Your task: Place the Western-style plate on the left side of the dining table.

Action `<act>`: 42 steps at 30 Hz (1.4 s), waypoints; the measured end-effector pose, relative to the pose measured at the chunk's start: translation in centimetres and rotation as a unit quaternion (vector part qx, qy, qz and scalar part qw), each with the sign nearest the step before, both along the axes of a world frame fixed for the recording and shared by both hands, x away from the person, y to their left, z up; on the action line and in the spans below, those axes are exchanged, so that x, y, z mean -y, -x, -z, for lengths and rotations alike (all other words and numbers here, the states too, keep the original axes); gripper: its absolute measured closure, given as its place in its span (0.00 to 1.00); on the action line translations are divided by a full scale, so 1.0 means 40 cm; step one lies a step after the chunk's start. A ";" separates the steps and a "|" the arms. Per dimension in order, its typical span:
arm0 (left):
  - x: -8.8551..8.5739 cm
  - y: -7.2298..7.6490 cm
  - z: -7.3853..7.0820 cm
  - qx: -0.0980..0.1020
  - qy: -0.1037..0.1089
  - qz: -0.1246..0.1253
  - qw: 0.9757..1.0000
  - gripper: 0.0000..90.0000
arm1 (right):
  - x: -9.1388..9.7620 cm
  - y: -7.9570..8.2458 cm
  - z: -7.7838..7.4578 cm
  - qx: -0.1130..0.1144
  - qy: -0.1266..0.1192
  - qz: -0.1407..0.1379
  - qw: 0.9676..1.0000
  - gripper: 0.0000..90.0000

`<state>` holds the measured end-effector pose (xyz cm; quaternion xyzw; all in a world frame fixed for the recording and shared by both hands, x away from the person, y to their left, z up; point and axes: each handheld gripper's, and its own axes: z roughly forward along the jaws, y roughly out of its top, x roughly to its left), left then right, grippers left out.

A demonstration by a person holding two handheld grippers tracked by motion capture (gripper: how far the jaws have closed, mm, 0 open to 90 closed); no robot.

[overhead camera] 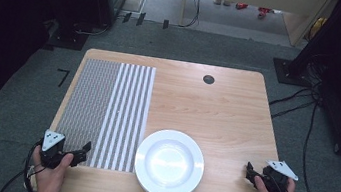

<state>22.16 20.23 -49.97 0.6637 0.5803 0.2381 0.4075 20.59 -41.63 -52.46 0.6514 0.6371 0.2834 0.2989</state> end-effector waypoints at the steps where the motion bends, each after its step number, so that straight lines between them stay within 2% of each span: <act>1: 0.000 0.000 0.000 0.000 0.000 0.000 1.000 0.00 | -0.002 0.000 0.000 0.000 0.000 0.000 1.000 0.25; 2: 0.008 -0.005 -0.009 -0.002 0.016 0.004 1.000 0.00 | -0.004 0.001 0.000 0.001 0.000 0.000 1.000 0.25; 4: 0.012 -0.007 -0.014 -0.001 0.016 0.002 1.000 0.00 | -0.005 0.002 -0.001 0.001 -0.003 0.000 1.000 0.27; 5: 0.019 -0.011 -0.019 0.002 0.020 0.003 1.000 0.00 | -0.005 0.004 -0.001 -0.002 -0.030 -0.007 1.000 0.28; 6: 0.022 -0.012 -0.020 0.004 0.020 0.003 1.000 0.00 | -0.006 0.005 -0.004 0.000 -0.033 -0.006 0.999 0.28; 11: 0.039 -0.016 -0.019 0.006 0.021 0.011 1.000 0.00 | -0.015 0.015 -0.028 0.025 -0.039 0.002 0.999 0.31; 12: 0.042 -0.016 -0.020 0.006 0.020 0.013 1.000 0.01 | -0.023 0.019 -0.039 0.031 -0.034 0.007 0.999 0.31; 13: 0.053 -0.016 -0.026 0.011 0.020 0.023 0.999 0.01 | -0.028 0.020 -0.045 0.029 -0.030 0.013 0.999 0.31; 15: 0.059 -0.014 -0.031 0.015 0.016 0.021 1.000 0.01 | -0.032 0.020 -0.051 0.027 -0.036 0.015 0.999 0.31; 16: 0.066 -0.013 -0.037 0.021 0.009 0.013 1.000 0.12 | -0.042 0.021 -0.066 0.033 -0.058 0.005 0.998 0.31; 18: 0.077 -0.012 -0.045 0.022 0.007 0.012 1.000 0.15 | -0.048 0.023 -0.073 0.038 -0.060 0.003 0.997 0.31; 19: 0.086 -0.011 -0.047 0.024 0.009 0.024 0.999 0.15 | -0.063 0.025 -0.085 0.046 -0.059 -0.003 0.997 0.30; 21: 0.090 -0.010 -0.047 0.022 0.009 0.027 0.999 0.15 | -0.078 0.026 -0.095 0.051 -0.059 -0.009 0.997 0.25; 23: 0.097 -0.009 -0.049 0.021 0.005 0.029 0.999 0.15 | -0.085 0.025 -0.099 0.052 -0.063 -0.014 0.997 0.25; 27: 0.120 -0.007 -0.062 0.026 -0.008 0.041 0.999 0.12 | -0.122 0.022 -0.117 0.062 -0.073 -0.037 0.995 0.24; 30: 0.145 -0.011 -0.065 0.016 -0.021 0.052 0.998 0.11 | -0.146 0.020 -0.127 0.066 -0.073 -0.053 0.994 0.24; 35: 0.172 -0.013 -0.070 0.019 -0.018 0.067 0.997 0.11 | -0.180 0.018 -0.132 0.080 -0.074 -0.071 0.992 0.32; 38: 0.192 -0.018 -0.071 0.018 -0.020 0.075 0.997 0.11 | -0.207 0.013 -0.137 0.096 -0.083 -0.080 0.989 0.35; 40: 0.215 -0.022 -0.073 0.017 -0.017 0.082 0.996 0.11 | -0.216 0.009 -0.141 0.095 -0.096 -0.095 0.986 0.43; 42: 0.229 -0.024 -0.074 0.016 -0.014 0.089 0.996 0.11 | -0.225 0.003 -0.143 0.086 -0.111 -0.116 0.983 0.44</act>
